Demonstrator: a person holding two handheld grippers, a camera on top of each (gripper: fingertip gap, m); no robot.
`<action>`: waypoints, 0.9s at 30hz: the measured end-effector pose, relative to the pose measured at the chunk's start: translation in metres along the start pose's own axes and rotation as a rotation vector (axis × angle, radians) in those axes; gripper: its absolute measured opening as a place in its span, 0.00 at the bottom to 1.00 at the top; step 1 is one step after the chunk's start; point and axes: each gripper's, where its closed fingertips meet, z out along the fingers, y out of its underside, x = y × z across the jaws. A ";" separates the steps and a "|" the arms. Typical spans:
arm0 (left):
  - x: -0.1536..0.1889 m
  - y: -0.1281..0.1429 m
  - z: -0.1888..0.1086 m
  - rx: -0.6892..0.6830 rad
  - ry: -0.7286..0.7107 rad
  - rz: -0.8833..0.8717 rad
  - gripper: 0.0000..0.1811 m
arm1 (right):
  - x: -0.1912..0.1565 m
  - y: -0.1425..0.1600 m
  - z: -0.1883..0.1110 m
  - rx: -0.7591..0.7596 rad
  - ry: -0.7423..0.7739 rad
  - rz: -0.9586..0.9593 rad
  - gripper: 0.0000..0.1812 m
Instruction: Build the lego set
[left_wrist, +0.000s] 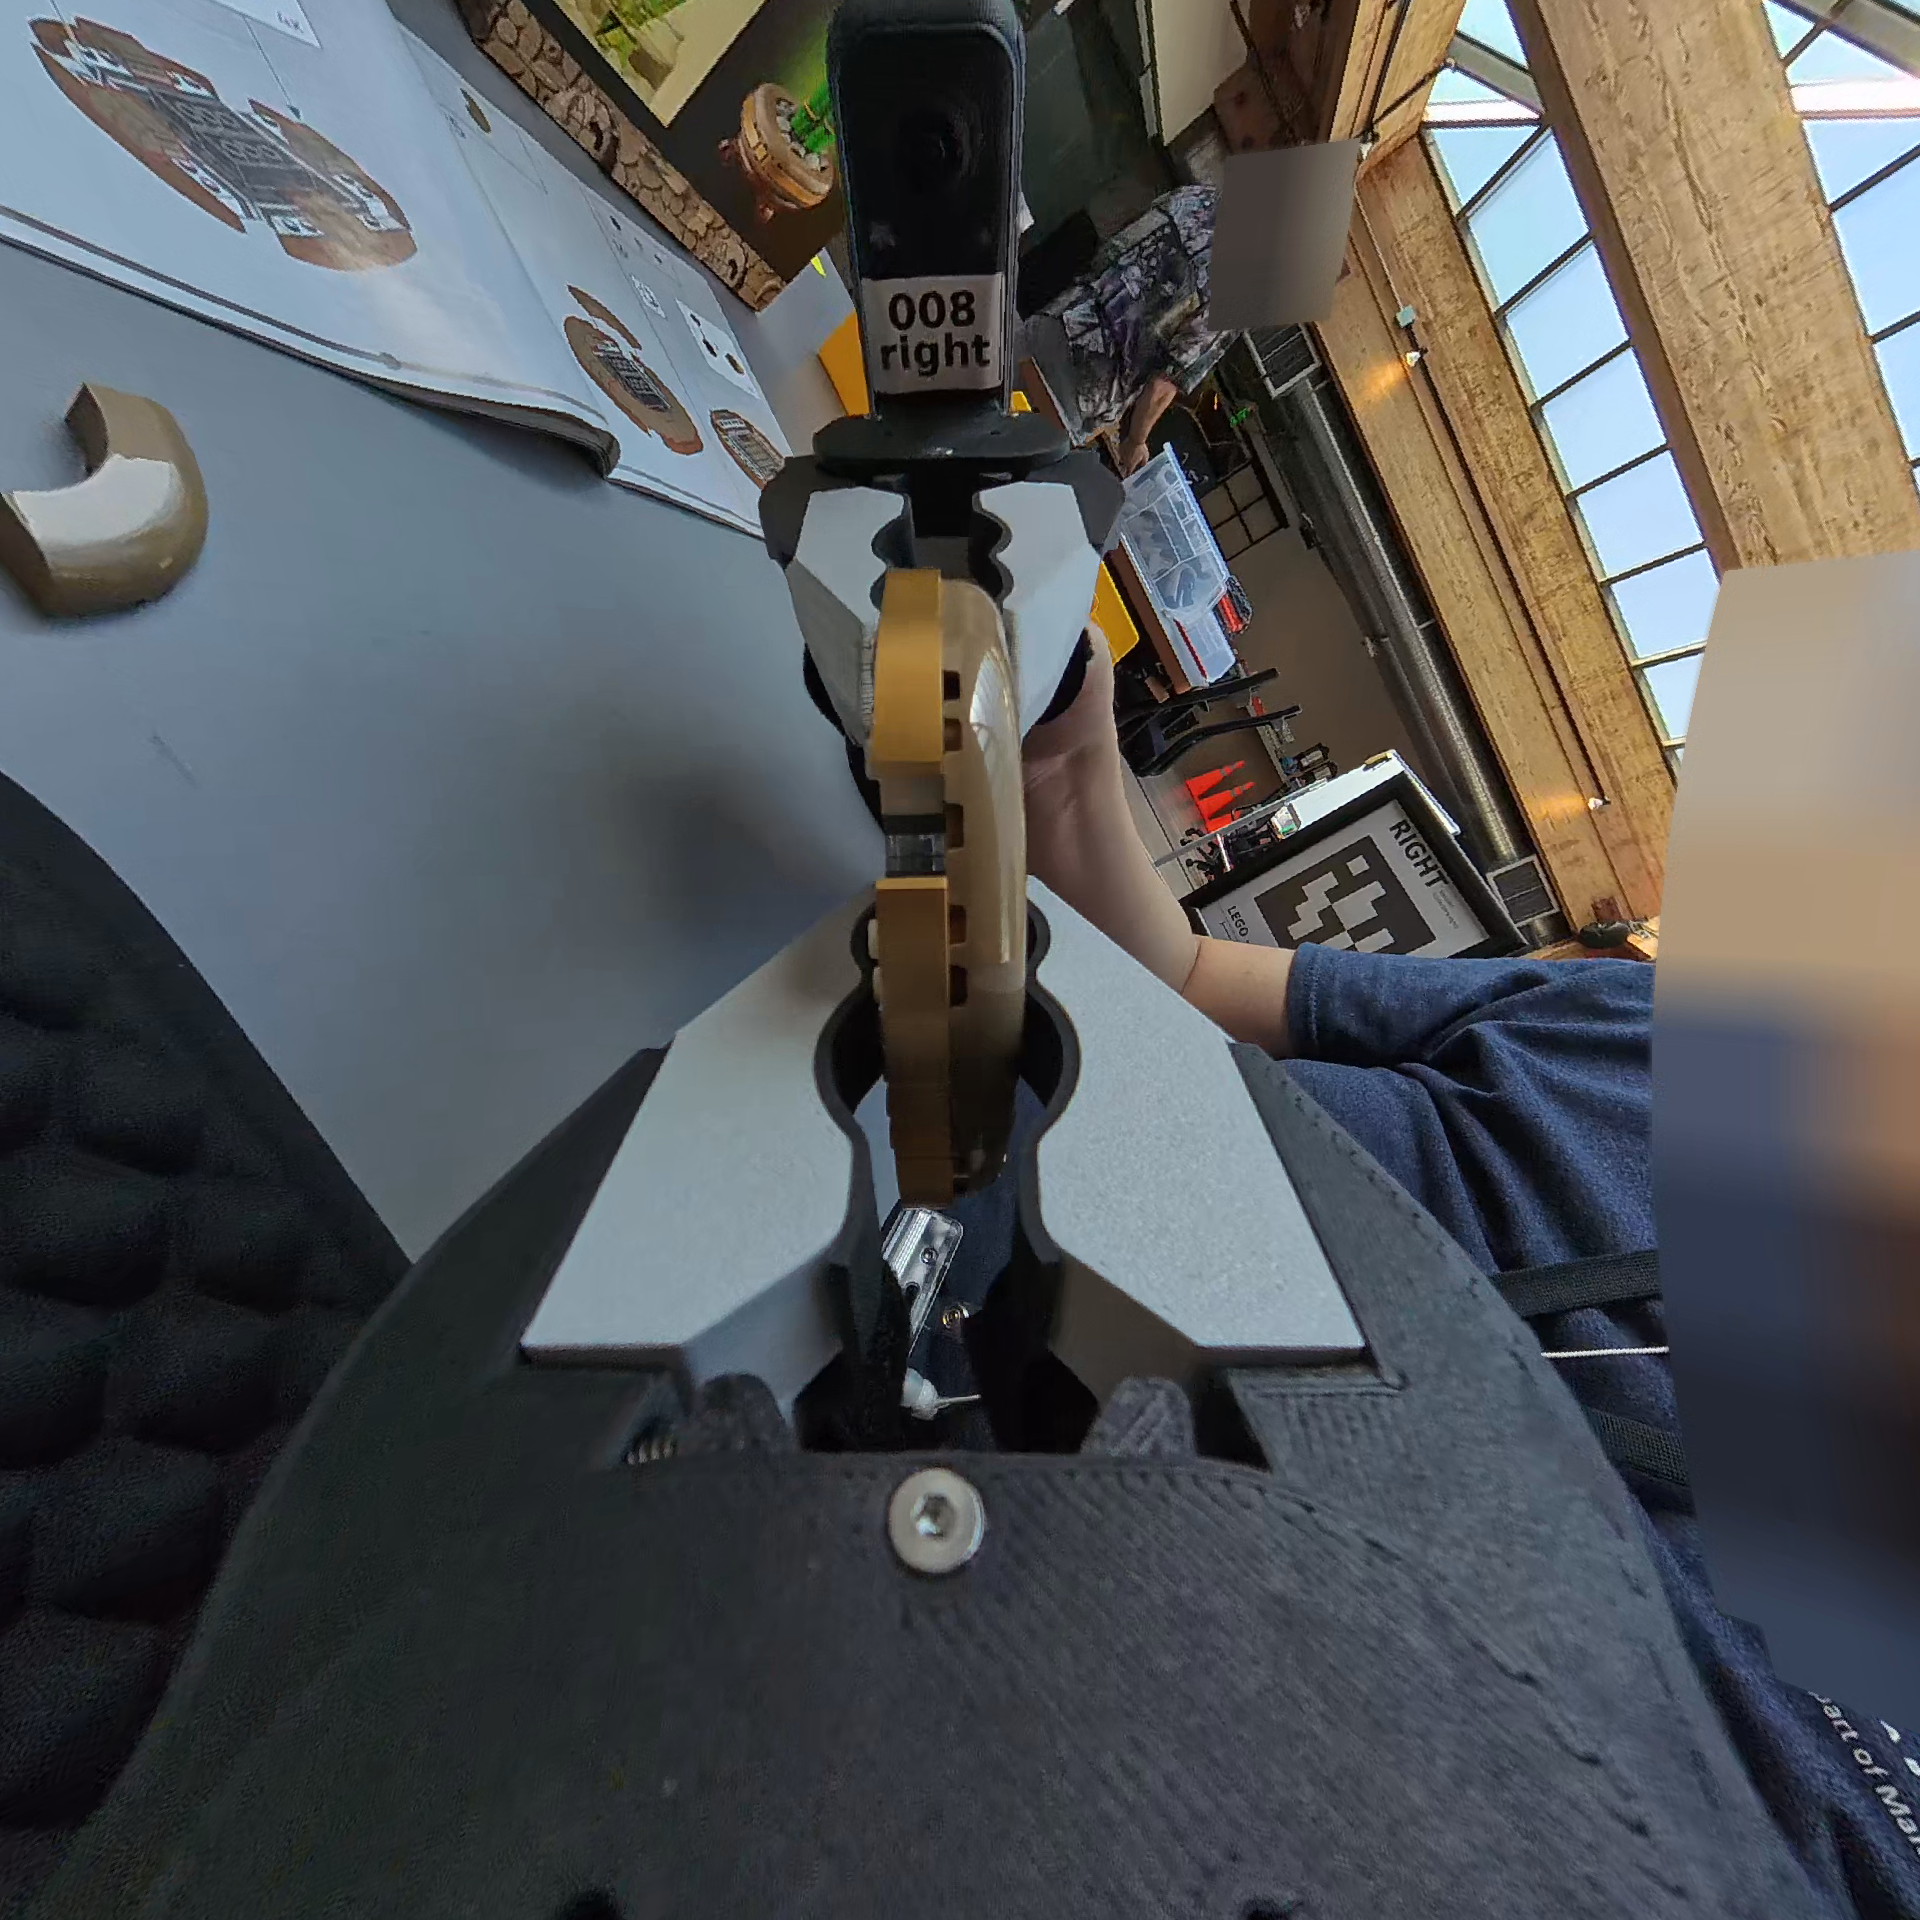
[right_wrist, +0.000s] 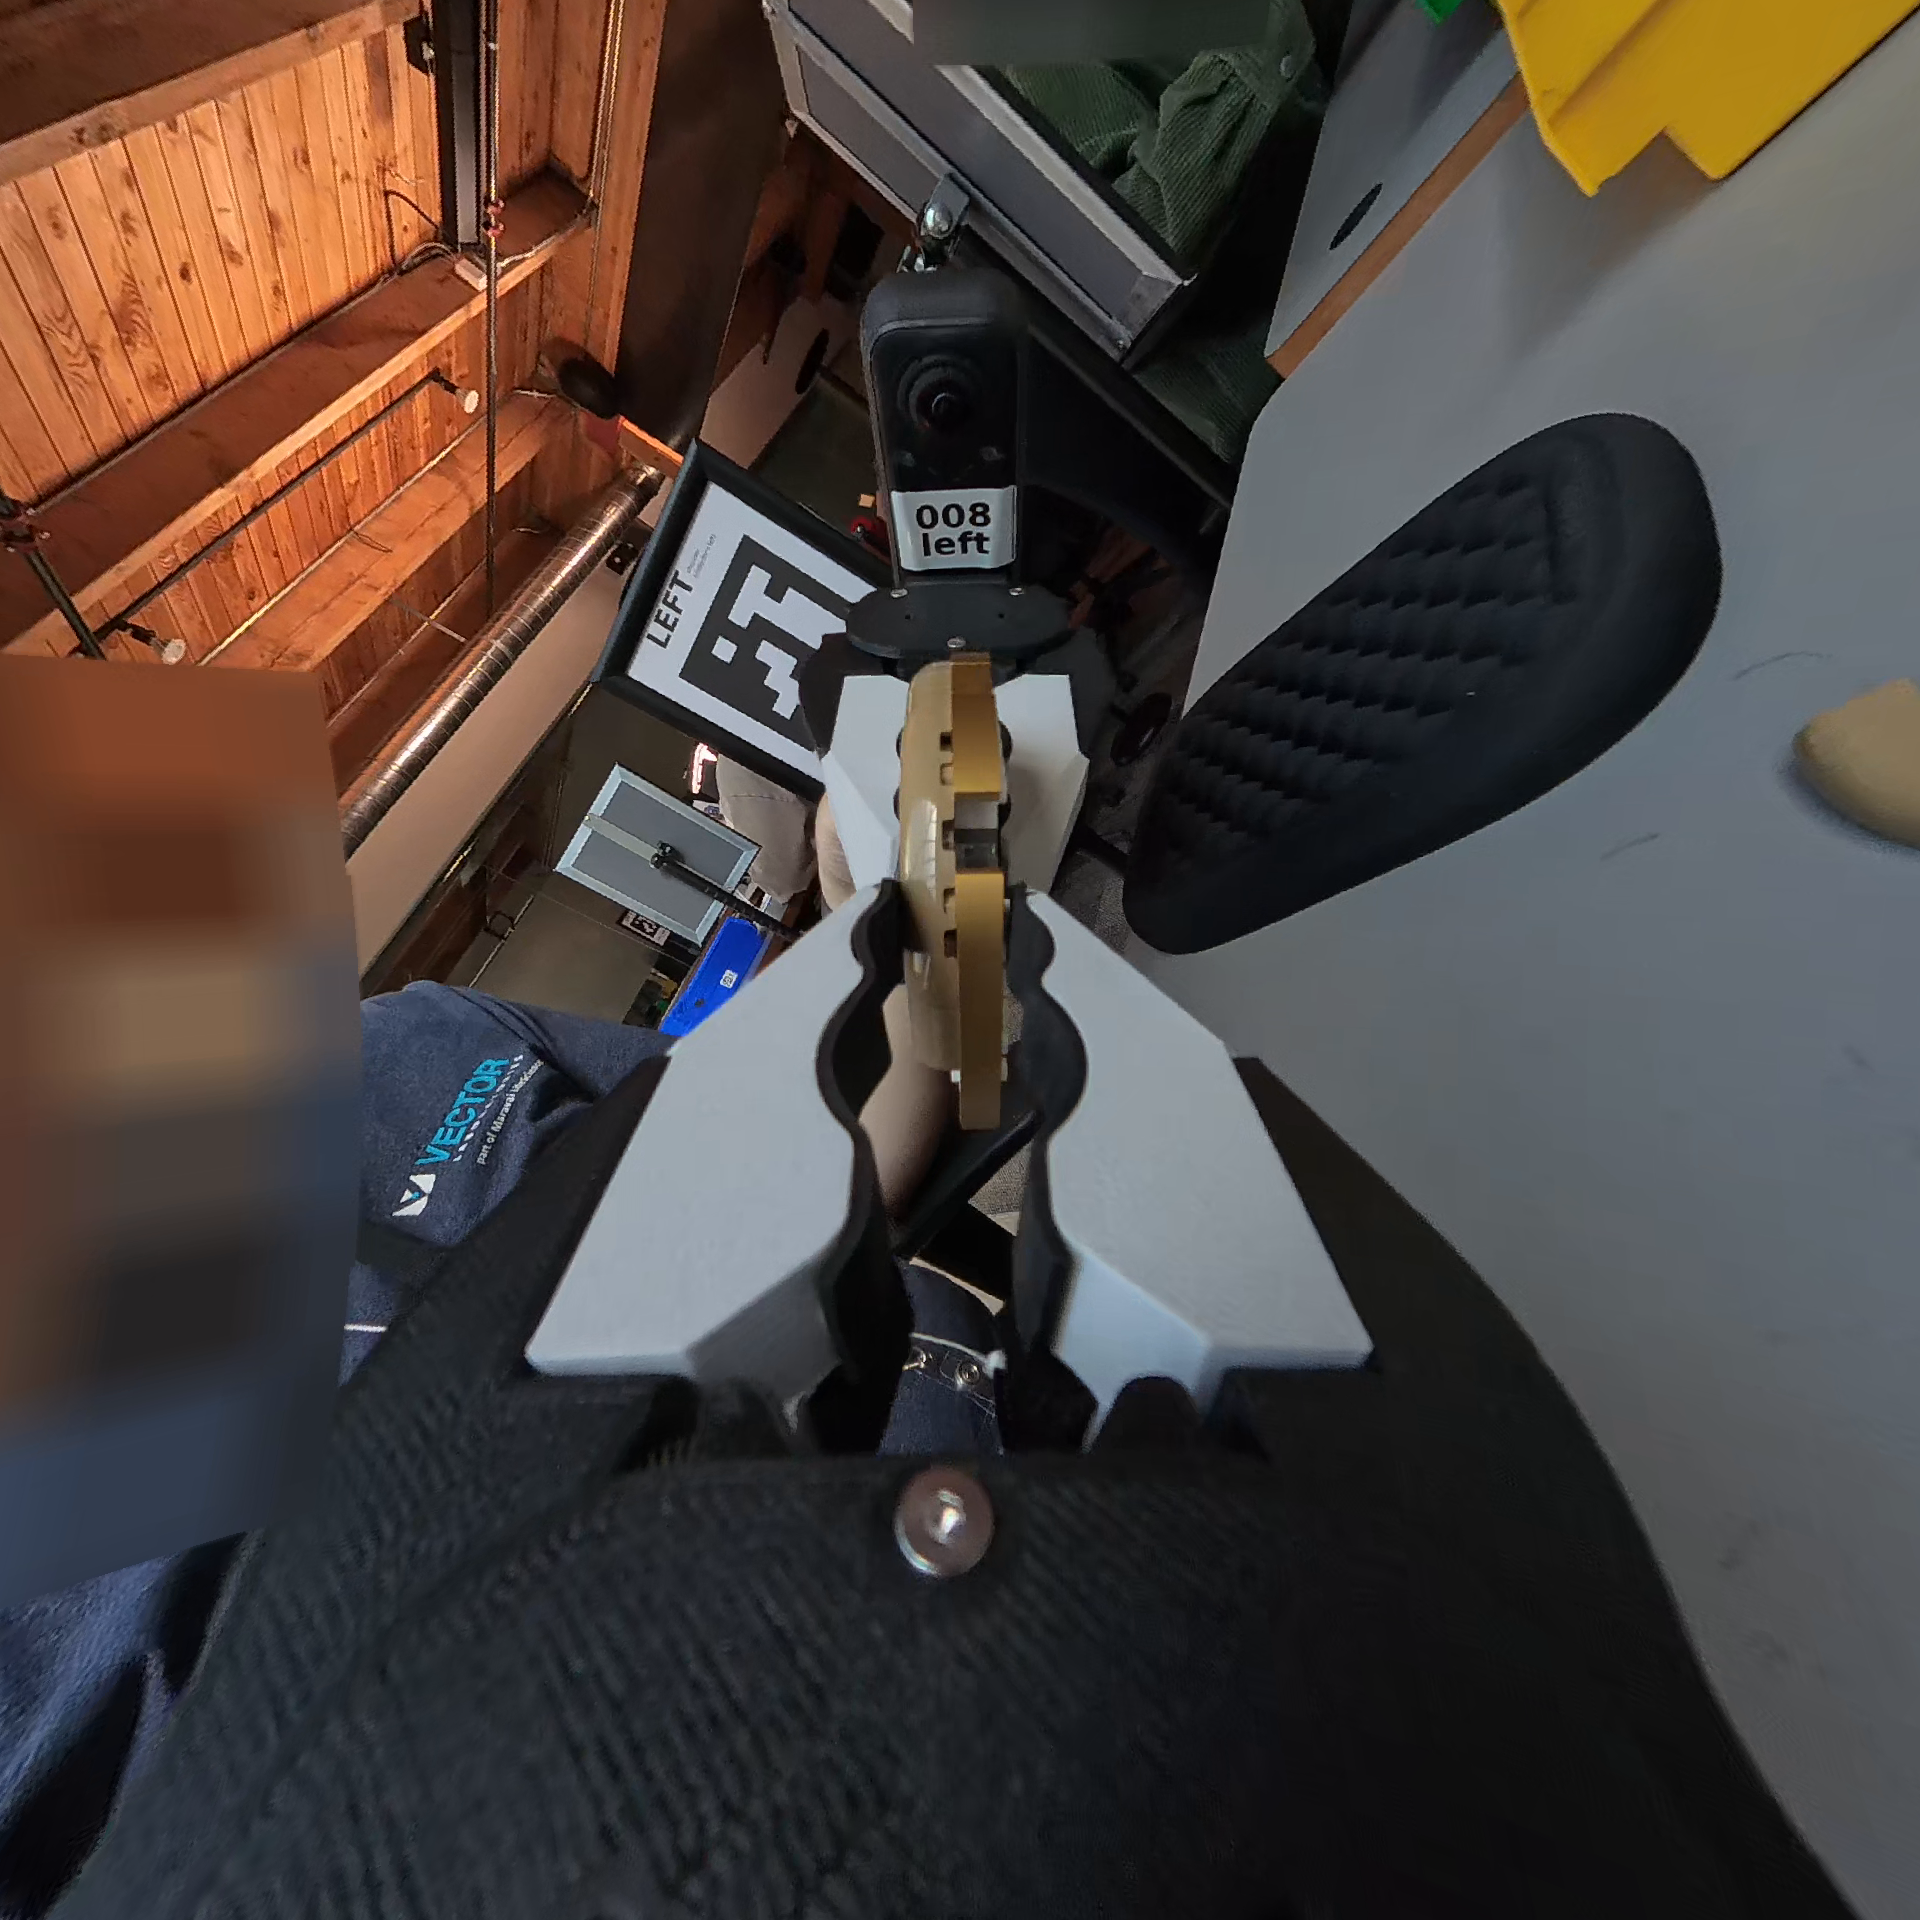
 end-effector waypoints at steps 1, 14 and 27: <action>0.002 0.000 0.000 0.001 0.009 0.003 0.11 | -0.003 0.001 0.000 -0.010 0.003 -0.010 0.10; 0.000 -0.006 -0.007 0.042 0.003 -0.009 0.11 | 0.000 0.003 0.004 -0.028 0.036 -0.042 0.10; -0.017 -0.037 -0.082 0.335 -0.074 -0.076 0.11 | 0.002 -0.060 -0.043 0.109 0.600 -0.934 0.23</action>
